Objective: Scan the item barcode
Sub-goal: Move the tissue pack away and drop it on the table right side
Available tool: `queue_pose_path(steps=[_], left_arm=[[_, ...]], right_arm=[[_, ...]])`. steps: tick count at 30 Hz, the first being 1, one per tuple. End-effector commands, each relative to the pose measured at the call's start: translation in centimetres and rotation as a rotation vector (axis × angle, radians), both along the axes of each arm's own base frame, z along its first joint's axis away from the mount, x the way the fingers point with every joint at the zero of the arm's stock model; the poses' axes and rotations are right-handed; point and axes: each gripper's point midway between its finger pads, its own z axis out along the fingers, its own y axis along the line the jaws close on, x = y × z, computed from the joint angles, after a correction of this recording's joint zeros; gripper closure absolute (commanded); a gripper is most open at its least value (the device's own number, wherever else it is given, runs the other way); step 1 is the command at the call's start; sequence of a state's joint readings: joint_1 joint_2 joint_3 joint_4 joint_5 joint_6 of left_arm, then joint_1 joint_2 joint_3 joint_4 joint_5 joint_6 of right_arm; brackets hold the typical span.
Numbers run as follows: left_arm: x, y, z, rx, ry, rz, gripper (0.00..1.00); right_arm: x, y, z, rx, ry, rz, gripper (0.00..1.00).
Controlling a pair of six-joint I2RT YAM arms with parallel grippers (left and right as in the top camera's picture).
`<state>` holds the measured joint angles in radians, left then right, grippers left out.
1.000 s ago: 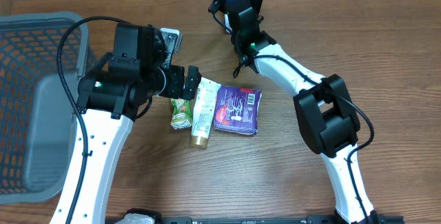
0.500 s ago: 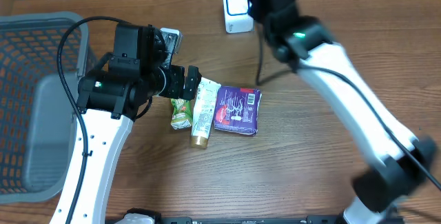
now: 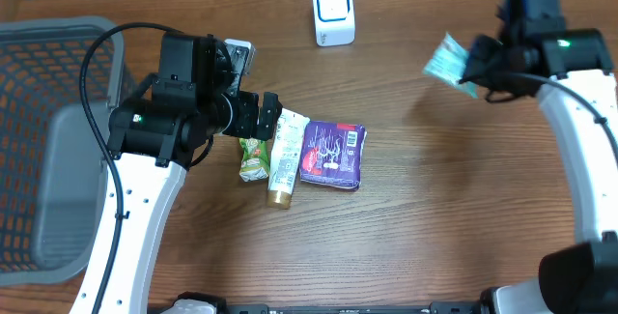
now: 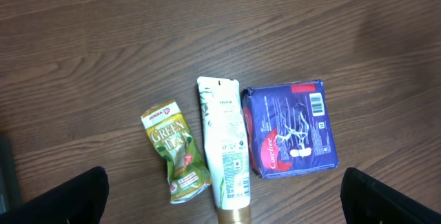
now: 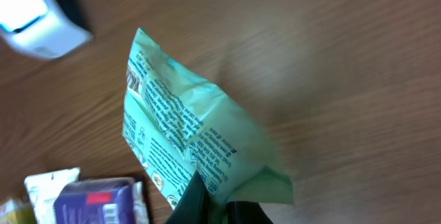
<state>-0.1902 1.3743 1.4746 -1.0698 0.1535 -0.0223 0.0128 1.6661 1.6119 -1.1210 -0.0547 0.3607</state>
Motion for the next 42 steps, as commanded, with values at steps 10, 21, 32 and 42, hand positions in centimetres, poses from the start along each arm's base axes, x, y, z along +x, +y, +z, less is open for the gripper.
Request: queue_pose_path(steps=[10, 21, 32, 42], left_arm=[[-0.1, 0.0, 1.4, 0.000, -0.044, -0.013, 0.00], [-0.1, 0.0, 1.4, 0.000, -0.044, -0.013, 0.00], [-0.1, 0.0, 1.4, 0.000, -0.044, -0.013, 0.01], [-0.1, 0.0, 1.4, 0.000, -0.044, -0.013, 0.00]], right_arm=[[-5.2, -7.8, -13.7, 0.232, 0.155, -0.318, 0.96], [-4.7, -7.9, -10.9, 0.221, 0.126, -0.233, 0.27], [-5.5, 9.0, -6.9, 0.400, 0.138, 0.291, 0.30], [-8.3, 24.1, -9.2, 0.402, 0.085, 0.302, 0.64]])
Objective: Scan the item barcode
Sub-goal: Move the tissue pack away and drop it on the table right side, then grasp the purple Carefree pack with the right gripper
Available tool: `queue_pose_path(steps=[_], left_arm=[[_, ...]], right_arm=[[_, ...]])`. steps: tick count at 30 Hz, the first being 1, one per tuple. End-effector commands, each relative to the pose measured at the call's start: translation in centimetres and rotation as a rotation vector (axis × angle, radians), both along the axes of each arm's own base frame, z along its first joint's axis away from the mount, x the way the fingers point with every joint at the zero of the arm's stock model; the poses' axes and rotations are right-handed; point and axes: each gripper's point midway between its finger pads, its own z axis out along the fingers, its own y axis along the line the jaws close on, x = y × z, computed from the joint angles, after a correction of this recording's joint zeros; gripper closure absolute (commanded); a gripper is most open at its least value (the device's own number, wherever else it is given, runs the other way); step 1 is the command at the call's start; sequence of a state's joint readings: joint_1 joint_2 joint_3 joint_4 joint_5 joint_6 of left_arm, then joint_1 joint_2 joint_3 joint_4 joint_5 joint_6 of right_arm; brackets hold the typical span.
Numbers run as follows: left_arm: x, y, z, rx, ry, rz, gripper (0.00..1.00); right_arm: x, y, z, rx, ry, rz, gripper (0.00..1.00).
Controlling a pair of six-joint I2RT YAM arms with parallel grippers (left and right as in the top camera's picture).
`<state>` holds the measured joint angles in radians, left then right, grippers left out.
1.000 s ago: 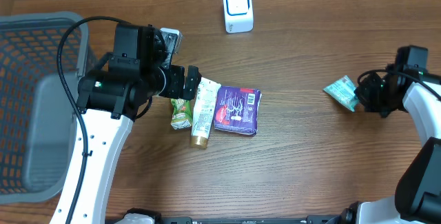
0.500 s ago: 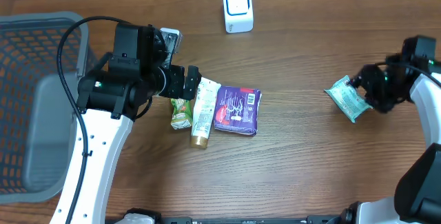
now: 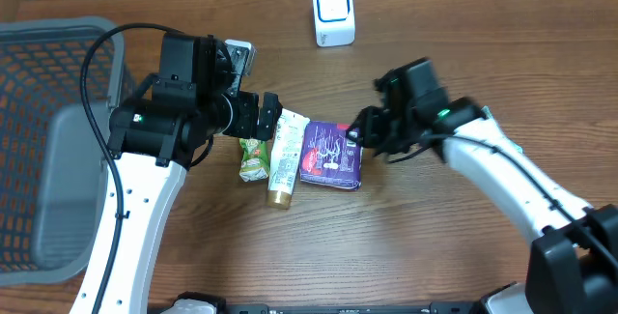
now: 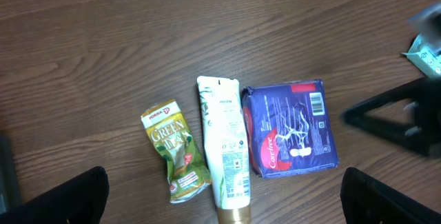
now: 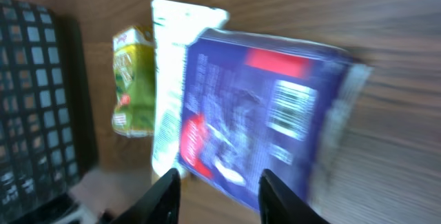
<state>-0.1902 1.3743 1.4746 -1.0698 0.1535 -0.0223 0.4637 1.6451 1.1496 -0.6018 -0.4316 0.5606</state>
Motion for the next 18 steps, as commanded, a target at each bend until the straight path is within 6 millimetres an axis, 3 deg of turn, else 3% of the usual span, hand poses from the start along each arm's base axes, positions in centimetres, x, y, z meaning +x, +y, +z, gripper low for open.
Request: queue_pose_path(steps=[1, 5, 8, 14, 18], left_arm=[[-0.1, 0.0, 1.4, 0.000, -0.044, -0.013, 0.00], [-0.1, 0.0, 1.4, 0.000, -0.044, -0.013, 0.00], [-0.1, 0.0, 1.4, 0.000, -0.044, -0.013, 0.01], [-0.1, 0.0, 1.4, 0.000, -0.044, -0.013, 0.00], [-0.1, 0.0, 1.4, 0.000, -0.044, -0.013, 0.01]], right_arm=[[-0.9, 2.1, -0.6, -0.030, 0.028, -0.151, 0.64], [-2.3, 4.9, -1.0, -0.035, 0.016, -0.148, 0.58], [-3.1, 6.3, -2.3, -0.059, 0.029, -0.154, 0.56], [-4.2, 6.7, -6.0, -0.107, 0.124, -0.143, 0.56], [-4.6, 6.3, -6.8, -0.138, 0.136, -0.119, 0.55]])
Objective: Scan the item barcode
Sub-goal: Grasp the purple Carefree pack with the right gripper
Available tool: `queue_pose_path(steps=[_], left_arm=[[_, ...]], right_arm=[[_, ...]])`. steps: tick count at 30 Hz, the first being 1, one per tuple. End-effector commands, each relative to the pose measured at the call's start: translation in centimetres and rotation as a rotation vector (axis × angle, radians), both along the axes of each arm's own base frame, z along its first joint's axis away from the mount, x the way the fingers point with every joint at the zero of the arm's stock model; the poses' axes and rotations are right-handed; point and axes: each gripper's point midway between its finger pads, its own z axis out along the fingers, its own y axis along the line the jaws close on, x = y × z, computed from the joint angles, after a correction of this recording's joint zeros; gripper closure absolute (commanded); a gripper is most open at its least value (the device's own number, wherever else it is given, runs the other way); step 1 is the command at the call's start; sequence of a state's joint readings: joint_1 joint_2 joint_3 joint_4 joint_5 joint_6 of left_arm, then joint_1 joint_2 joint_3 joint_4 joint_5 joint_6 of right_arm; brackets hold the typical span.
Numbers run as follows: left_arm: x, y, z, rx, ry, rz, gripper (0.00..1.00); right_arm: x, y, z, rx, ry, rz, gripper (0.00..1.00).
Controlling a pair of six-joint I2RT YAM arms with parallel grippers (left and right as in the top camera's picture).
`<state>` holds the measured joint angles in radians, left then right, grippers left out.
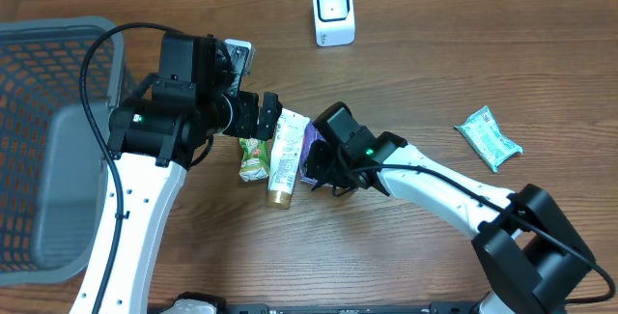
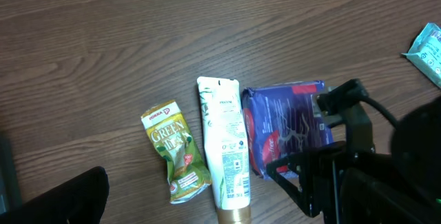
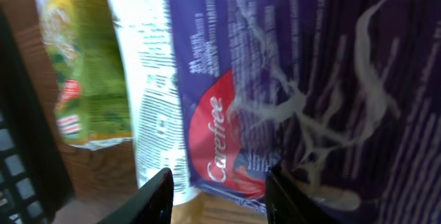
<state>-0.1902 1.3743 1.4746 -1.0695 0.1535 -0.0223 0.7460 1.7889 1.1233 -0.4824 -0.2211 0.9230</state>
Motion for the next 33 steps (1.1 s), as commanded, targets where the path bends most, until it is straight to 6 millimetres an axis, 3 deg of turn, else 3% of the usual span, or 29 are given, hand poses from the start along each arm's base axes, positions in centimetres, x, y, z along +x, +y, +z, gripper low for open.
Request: queue_pose_path(steps=[1, 5, 8, 12, 15, 18, 21, 23, 25, 27, 28, 29, 30, 33], left_arm=[[-0.1, 0.0, 1.4, 0.000, -0.044, -0.013, 0.00], [-0.1, 0.0, 1.4, 0.000, -0.044, -0.013, 0.01], [-0.1, 0.0, 1.4, 0.000, -0.044, -0.013, 0.00], [-0.1, 0.0, 1.4, 0.000, -0.044, -0.013, 0.00], [-0.1, 0.0, 1.4, 0.000, -0.044, -0.013, 0.00], [-0.1, 0.0, 1.4, 0.000, -0.044, -0.013, 0.00], [-0.1, 0.0, 1.4, 0.000, -0.044, -0.013, 0.00], [-0.1, 0.0, 1.4, 0.000, -0.044, -0.013, 0.00], [-0.1, 0.0, 1.4, 0.000, -0.044, -0.013, 0.00], [-0.1, 0.0, 1.4, 0.000, -0.044, -0.013, 0.01], [-0.1, 0.0, 1.4, 0.000, -0.044, -0.013, 0.00], [-0.1, 0.0, 1.4, 0.000, -0.044, -0.013, 0.00], [-0.1, 0.0, 1.4, 0.000, -0.044, -0.013, 0.00], [-0.1, 0.0, 1.4, 0.000, -0.044, -0.013, 0.00]], right_arm=[[-0.1, -0.8, -0.5, -0.034, 0.001, 0.015, 0.53], [0.2, -4.0, -0.8, -0.105, 0.032, 0.032, 0.41], [0.6, -6.9, -0.7, -0.161, 0.045, 0.073, 0.40], [3.0, -12.6, -0.2, -0.270, 0.001, 0.152, 0.36], [4.9, -14.9, 1.4, -0.280, -0.050, 0.180, 0.35], [7.2, -17.8, 5.2, -0.276, -0.110, 0.129, 0.31], [7.9, -18.9, 8.3, -0.224, -0.138, 0.073, 0.29], [7.8, -20.9, 9.6, -0.200, -0.083, -0.118, 0.32], [6.6, -23.1, 8.7, -0.212, 0.048, -0.346, 0.34], [5.8, -23.5, 7.2, -0.208, 0.110, -0.409, 0.35], [5.3, -23.4, 6.2, -0.203, 0.128, -0.406, 0.28], [4.9, -23.0, 5.3, -0.181, 0.145, -0.392, 0.14], [4.5, -22.2, 4.6, -0.142, 0.156, -0.353, 0.08], [3.4, -20.6, 3.0, -0.044, 0.181, -0.290, 0.04]])
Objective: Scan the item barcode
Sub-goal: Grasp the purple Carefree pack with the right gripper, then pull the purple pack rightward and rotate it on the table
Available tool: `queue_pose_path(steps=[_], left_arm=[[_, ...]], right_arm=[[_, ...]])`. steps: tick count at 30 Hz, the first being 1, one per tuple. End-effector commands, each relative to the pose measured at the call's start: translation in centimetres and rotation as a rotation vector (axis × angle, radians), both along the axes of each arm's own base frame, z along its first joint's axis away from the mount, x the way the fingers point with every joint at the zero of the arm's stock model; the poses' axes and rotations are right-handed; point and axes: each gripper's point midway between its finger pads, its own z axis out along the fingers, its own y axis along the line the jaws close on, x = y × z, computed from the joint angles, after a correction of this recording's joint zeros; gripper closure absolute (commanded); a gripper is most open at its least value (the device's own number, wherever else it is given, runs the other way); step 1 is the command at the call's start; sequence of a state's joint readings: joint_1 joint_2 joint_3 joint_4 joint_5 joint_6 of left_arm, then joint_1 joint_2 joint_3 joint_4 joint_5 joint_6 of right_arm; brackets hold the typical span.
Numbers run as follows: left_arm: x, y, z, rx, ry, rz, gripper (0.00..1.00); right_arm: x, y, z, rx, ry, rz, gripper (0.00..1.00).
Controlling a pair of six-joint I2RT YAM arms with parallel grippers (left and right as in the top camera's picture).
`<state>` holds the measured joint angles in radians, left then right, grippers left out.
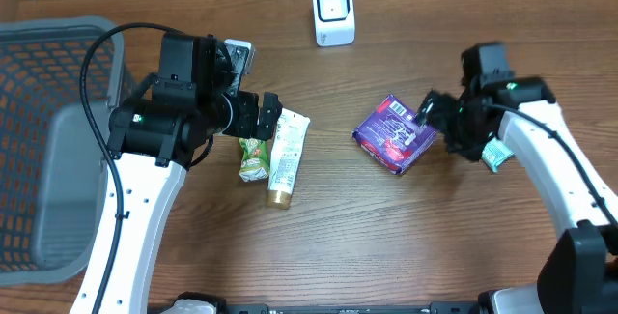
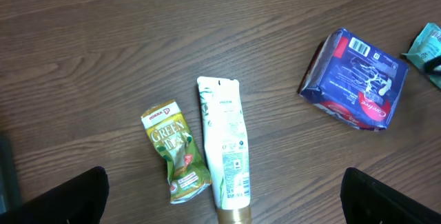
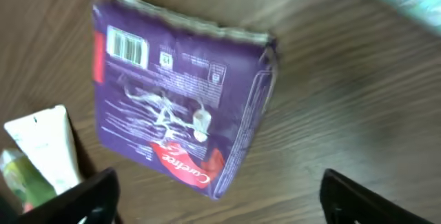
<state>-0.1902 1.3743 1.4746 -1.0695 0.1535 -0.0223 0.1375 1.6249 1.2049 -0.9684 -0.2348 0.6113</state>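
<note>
The purple Carefree pack point(image 1: 394, 133) lies right of the table's middle, its white barcode facing up; the right wrist view shows it too point(image 3: 179, 107). My right gripper point(image 1: 436, 126) stands open just right of it, with the pack's near corner between the spread fingers point(image 3: 220, 188). The white scanner point(image 1: 333, 12) stands at the back centre. My left gripper point(image 1: 268, 111) hangs open above a white tube point(image 2: 224, 141) and a green tea packet point(image 2: 176, 151), holding nothing.
A grey mesh basket point(image 1: 39, 140) fills the left side. A mint-green packet point(image 1: 496, 154) lies under my right forearm, partly hidden; its edge shows in the left wrist view point(image 2: 428, 45). Bare wood lies between the pack and the scanner.
The purple pack was beside the tube with my right gripper around it. Now it lies well to the right, turned, barcode up, and the gripper is open beside it. The left arm has not moved.
My right gripper first held the mint-green packet in the air at the right. Then it was open near the purple pack, and later around it, the mint packet lying on the table at the right. Now the purple pack lies near that packet.
</note>
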Motion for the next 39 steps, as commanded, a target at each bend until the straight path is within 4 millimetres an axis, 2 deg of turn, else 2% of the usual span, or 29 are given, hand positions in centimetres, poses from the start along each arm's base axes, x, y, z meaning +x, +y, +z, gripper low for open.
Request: queue_pose_path(steps=[1, 5, 11, 13, 15, 17, 22, 27, 31, 33, 34, 36, 39], left_arm=[[-0.1, 0.0, 1.4, 0.000, -0.044, -0.013, 0.00], [-0.1, 0.0, 1.4, 0.000, -0.044, -0.013, 0.00], [-0.1, 0.0, 1.4, 0.000, -0.044, -0.013, 0.01], [-0.1, 0.0, 1.4, 0.000, -0.044, -0.013, 0.00], [-0.1, 0.0, 1.4, 0.000, -0.044, -0.013, 0.00], [-0.1, 0.0, 1.4, 0.000, -0.044, -0.013, 0.00], [-0.1, 0.0, 1.4, 0.000, -0.044, -0.013, 0.00], [-0.1, 0.0, 1.4, 0.000, -0.044, -0.013, 0.00], [-0.1, 0.0, 1.4, 0.000, -0.044, -0.013, 0.00], [-0.1, 0.0, 1.4, 0.000, -0.044, -0.013, 0.00], [-0.1, 0.0, 1.4, 0.000, -0.044, -0.013, 0.01], [-0.1, 0.0, 1.4, 0.000, -0.044, -0.013, 0.00], [-0.1, 0.0, 1.4, 0.000, -0.044, -0.013, 0.00]], right_arm=[[-2.0, 2.0, -2.1, 0.138, 0.065, 0.019, 0.04], [-2.8, 2.9, -4.3, 0.204, 0.056, 0.030, 0.05], [-1.9, 2.5, -7.3, 0.173, -0.060, 0.035, 0.16], [-1.9, 2.2, -8.0, 0.157, -0.082, 0.038, 0.16], [-1.6, 2.3, -8.7, 0.142, -0.166, 0.117, 0.10], [-1.0, 2.3, -8.7, 0.130, -0.225, 0.171, 0.10], [2.1, 2.8, -6.9, 0.058, -0.463, 0.384, 0.10], [4.2, 2.9, -5.4, -0.020, -0.633, 0.519, 0.13], [5.4, 2.6, -4.6, -0.050, -0.686, 0.502, 0.13], [5.4, 2.2, -4.6, -0.010, -0.639, 0.410, 0.13], [5.0, 1.4, -5.0, 0.051, -0.556, 0.293, 0.13], [4.1, 0.0, -5.6, 0.121, -0.455, 0.165, 0.12], [3.5, -0.1, -5.6, 0.222, -0.419, 0.145, 0.12]])
